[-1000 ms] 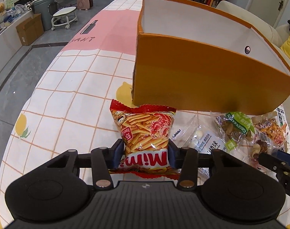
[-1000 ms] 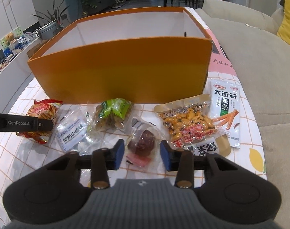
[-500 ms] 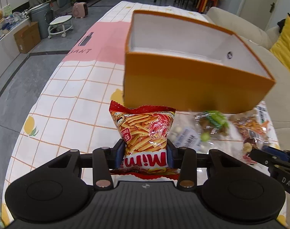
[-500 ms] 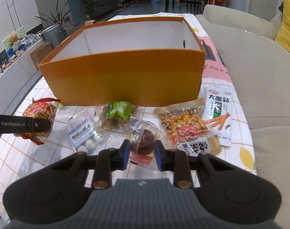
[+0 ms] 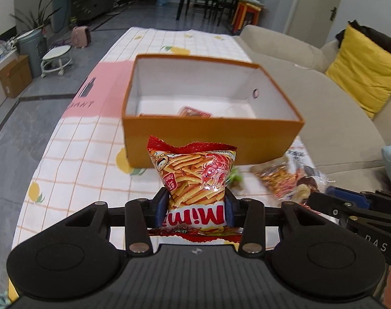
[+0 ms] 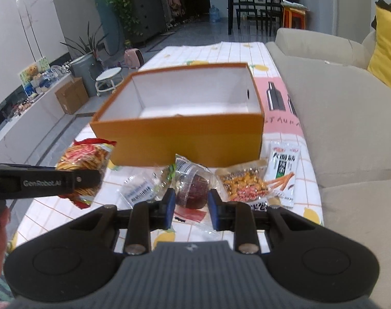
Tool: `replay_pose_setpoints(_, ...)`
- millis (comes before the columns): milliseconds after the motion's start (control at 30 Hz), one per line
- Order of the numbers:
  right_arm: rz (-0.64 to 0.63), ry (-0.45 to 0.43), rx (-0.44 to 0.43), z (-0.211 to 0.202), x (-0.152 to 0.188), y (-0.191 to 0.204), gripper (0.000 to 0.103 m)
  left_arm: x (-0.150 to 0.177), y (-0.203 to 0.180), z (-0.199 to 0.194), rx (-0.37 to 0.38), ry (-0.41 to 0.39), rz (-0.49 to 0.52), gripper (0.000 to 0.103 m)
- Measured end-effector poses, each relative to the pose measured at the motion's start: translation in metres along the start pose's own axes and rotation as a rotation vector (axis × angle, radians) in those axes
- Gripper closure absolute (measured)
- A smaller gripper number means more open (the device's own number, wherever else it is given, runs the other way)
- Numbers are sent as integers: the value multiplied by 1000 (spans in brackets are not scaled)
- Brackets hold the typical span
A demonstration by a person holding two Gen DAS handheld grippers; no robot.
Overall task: Organize snacks
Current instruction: 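Lift the chip bag with the left tool while the right tool grasps the dark meat packet, then carry both snacks over the orange box and lower them inside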
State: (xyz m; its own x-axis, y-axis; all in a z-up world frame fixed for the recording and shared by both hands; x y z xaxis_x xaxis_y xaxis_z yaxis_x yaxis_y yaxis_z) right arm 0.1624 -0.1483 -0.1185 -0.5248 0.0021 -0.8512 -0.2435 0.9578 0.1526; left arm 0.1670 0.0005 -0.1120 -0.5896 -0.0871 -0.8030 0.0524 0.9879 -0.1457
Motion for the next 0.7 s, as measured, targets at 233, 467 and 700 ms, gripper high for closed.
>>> replay_pose_setpoints(233,-32,-19,-48,-9,-38,-2,78,-44,-26,-1,103,-38,12,55)
replay_pose_setpoints(467,-76,-8,-98,19,-86,-9,78,-89,-38,34,169,-27,44,56)
replay_pose_setpoints(700,-168,54,-103,80,-115,-26,78,-112,-39,83,179,34,79,56)
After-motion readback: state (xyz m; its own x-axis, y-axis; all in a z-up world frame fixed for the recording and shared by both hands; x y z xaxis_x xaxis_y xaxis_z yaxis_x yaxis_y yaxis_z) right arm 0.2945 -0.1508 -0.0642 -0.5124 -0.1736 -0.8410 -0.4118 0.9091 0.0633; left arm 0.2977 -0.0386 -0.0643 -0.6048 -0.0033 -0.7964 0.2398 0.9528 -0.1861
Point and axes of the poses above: each gripper's, at about its wrist camera, not at the fingertips, and z roughly the way its jaws point, y to its left, x to its underside, the point moved 10 cm from there along z, roughly the way its jaws point, and after that the axes turned 14 degrees about -y, right-handed, at the moved point
